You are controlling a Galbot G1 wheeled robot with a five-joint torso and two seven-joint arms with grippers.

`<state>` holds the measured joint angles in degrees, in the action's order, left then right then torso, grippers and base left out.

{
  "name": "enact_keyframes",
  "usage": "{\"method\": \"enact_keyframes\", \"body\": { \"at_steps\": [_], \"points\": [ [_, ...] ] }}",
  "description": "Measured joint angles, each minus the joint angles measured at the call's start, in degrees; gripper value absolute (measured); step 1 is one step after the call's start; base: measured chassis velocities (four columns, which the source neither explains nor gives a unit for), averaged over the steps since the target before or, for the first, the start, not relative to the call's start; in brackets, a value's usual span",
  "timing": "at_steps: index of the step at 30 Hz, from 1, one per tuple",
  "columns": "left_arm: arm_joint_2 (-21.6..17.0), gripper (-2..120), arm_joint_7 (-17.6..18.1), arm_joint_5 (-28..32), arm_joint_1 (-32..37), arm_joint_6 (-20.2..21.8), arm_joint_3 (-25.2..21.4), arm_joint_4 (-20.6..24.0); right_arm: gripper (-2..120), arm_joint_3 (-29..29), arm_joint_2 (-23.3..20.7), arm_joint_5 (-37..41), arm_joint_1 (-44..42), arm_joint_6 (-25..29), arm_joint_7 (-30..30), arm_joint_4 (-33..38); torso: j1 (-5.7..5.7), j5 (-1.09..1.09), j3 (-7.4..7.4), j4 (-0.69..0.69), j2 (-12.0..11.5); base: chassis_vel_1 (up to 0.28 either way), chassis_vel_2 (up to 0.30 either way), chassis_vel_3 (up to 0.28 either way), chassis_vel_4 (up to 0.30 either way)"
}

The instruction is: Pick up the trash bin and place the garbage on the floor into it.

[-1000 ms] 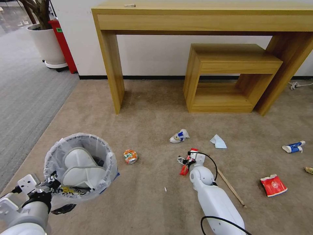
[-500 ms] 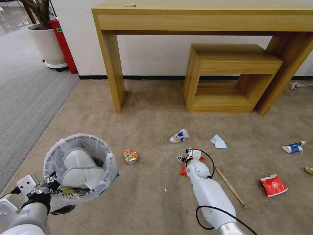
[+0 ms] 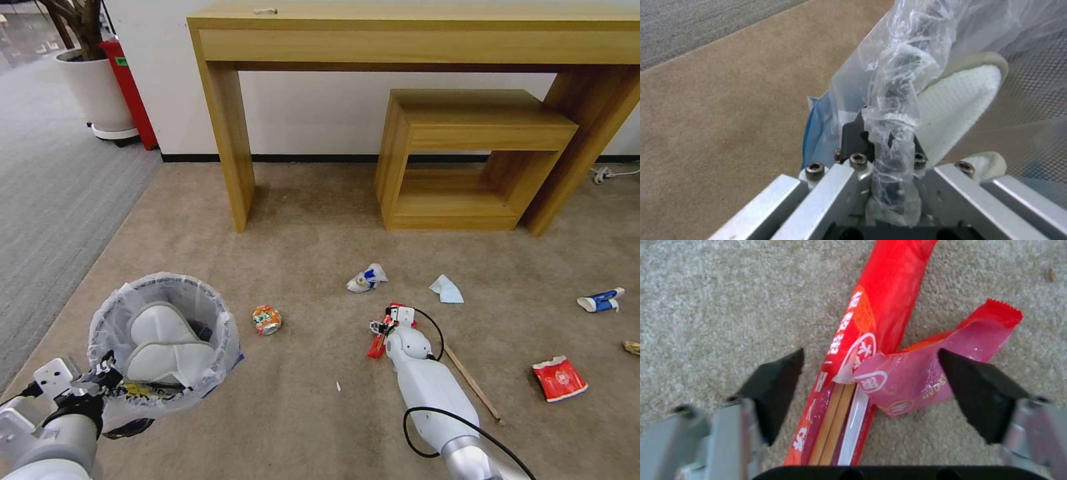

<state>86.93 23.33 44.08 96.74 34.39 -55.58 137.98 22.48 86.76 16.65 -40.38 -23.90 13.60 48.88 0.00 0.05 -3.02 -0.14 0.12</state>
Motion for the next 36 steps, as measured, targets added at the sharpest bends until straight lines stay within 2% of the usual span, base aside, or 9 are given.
{"method": "enact_keyframes", "body": {
  "at_steps": [6,9,14,16,22,30,32,34,36],
  "points": [
    [-0.01,1,-0.03,0.02,-0.15,-0.01,0.05,-0.12,58,0.23,-0.27,-1.13,0.01,0.00,-0.36,-0.36,0.00,0.00,0.00,0.00,0.00,0.000,0.000,0.000,0.000],
    [-0.01,1,-0.05,0.02,-0.16,-0.02,0.09,-0.13,42,0.38,-0.62,-2.03,-0.16,0.00,-0.69,-0.63,0.00,0.00,0.00,0.00,0.00,0.000,0.000,0.000,0.000],
    [-0.01,1,-0.06,0.04,-0.08,-0.04,0.09,-0.13,31,0.45,-1.05,-2.39,-0.49,0.03,-0.93,-0.69,0.00,0.00,0.00,0.00,0.00,0.000,0.000,0.000,0.000],
    [0.00,1,-0.06,0.03,-0.03,-0.04,0.16,-0.05,18,0.46,-1.46,-2.43,-0.97,0.18,-1.01,-0.38,0.00,0.00,0.00,0.00,0.00,0.000,0.000,0.000,0.000],
    [0.15,1,-0.06,-0.11,0.07,-0.05,0.39,0.07,2,-0.01,-2.50,-1.33,-2.86,0.44,-0.91,2.54,0.00,0.00,0.00,0.00,0.00,0.000,0.000,0.000,0.000],
    [0.87,1,0.03,-1.87,0.09,-0.21,3.01,-0.29,0,-3.00,-5.53,5.74,-10.24,4.17,-0.34,16.88,0.00,0.01,0.00,-0.01,0.00,0.000,0.000,0.000,0.000],
    [1.57,1,0.05,-3.25,0.18,-0.24,5.16,-0.57,0,-4.49,-7.03,9.42,-13.19,9.60,-3.36,25.74,0.00,0.00,0.00,0.00,0.00,0.000,0.000,0.000,0.000],
    [1.73,1,0.06,-3.46,0.23,-0.24,5.66,-0.63,0,-4.76,-7.36,10.08,-13.73,10.98,-4.30,27.50,-0.01,0.01,0.01,0.00,0.00,0.000,0.000,0.000,0.000],
    [2.44,1,0.16,-3.92,0.58,-0.25,7.83,-1.07,0,-5.63,-8.65,12.59,-15.74,17.65,-9.76,34.77,0.00,0.01,0.00,-0.01,0.00,0.000,0.000,0.000,0.000]
  ]
}}
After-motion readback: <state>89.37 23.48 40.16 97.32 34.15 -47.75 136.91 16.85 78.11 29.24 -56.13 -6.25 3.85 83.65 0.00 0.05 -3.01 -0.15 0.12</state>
